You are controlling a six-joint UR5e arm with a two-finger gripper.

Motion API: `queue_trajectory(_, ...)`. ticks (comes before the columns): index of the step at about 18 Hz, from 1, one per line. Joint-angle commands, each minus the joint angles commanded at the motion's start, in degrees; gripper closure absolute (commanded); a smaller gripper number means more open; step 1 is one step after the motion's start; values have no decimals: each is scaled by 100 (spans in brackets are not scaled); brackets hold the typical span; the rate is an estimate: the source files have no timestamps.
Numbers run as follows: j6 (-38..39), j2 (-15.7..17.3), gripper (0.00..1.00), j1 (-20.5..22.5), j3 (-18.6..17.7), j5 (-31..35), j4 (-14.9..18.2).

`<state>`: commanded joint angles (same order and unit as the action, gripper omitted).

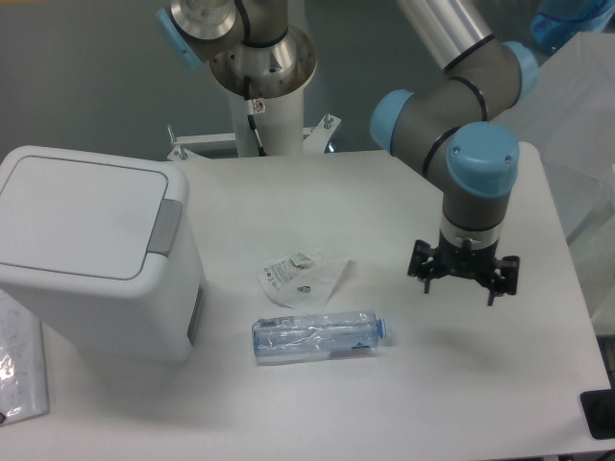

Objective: Open the trash can
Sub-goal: 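Lower the open gripper toward the table beside the water bottle, then raise the gripper and swing it over to the trash can lid edge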

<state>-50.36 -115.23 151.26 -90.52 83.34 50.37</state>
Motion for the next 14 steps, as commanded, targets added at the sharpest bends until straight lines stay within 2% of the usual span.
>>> queue_trajectory(2,463,140,0,-44,-9,-457,-45)
queue_trajectory(5,1307,202,0,-53,175,-608,-54)
queue_trajectory(7,1738,351,0,-106,289,-1071,-54)
queue_trajectory(9,2029,500,0,-114,368,-1520,-54)
queue_trajectory(14,2548,1010,0,-343,448,-2040,-54)
